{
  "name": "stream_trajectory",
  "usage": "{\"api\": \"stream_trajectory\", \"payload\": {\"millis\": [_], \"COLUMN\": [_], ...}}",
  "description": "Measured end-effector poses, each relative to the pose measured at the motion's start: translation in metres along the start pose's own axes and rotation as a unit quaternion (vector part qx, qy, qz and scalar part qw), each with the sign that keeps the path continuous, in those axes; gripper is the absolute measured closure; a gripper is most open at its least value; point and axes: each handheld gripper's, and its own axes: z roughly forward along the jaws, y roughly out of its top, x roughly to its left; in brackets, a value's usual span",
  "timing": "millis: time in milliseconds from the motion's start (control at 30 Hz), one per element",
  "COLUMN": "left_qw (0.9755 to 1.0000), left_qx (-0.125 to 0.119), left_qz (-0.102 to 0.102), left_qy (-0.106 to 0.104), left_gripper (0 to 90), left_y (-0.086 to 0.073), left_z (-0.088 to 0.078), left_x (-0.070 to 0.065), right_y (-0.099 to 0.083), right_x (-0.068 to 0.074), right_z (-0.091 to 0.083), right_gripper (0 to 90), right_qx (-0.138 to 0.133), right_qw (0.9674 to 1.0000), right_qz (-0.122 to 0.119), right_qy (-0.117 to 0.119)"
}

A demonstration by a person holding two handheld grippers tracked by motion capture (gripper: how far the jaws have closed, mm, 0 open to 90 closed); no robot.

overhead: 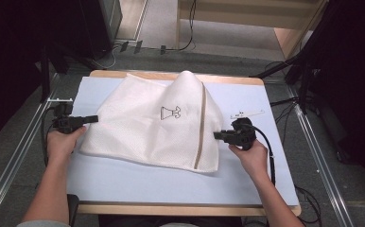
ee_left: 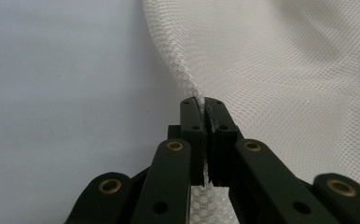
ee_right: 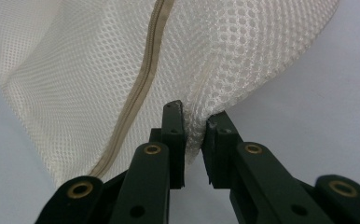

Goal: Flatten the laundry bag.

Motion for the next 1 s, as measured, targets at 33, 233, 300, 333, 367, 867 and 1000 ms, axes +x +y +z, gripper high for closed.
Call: {"api": "stream_trajectory", "payload": {"millis": [33,233,300,333,367,867,1000], "left_qw": [1.0,0.9999,0.9998,0.9998,0.9997,0.9961,0.9956], "left_qx": [0.0,-0.003,-0.008,-0.009,-0.011,-0.02,-0.039], "left_qz": [0.001,-0.001,-0.005,-0.004,-0.004,0.004,-0.009], "left_qy": [0.001,0.012,0.016,0.019,0.022,0.085,0.085], "left_gripper": [88.6,88.6,88.5,88.4,88.3,86.0,68.7], "left_y": [-0.001,-0.007,-0.008,-0.009,-0.01,-0.019,-0.021], "left_z": [-0.002,-0.012,-0.016,-0.018,-0.019,-0.046,-0.053], "left_x": [0.0,0.004,0.007,0.008,0.009,0.03,0.032], "right_y": [0.0,0.0,0.001,0.001,0.002,0.013,0.014], "right_x": [0.0,0.001,0.004,0.006,0.007,0.005,0.001], "right_z": [0.0,0.007,0.014,0.016,0.018,0.026,0.025], "right_gripper": [81.4,80.5,79.9,79.1,77.6,52.0,55.7], "right_qx": [0.001,0.013,0.021,0.023,0.024,-0.001,-0.009], "right_qw": [1.0,0.9999,0.9996,0.9995,0.9995,0.9991,0.9993], "right_qz": [-0.001,-0.002,-0.004,-0.007,-0.011,-0.024,-0.023], "right_qy": [0.001,0.01,0.016,0.018,0.02,0.035,0.028]}}
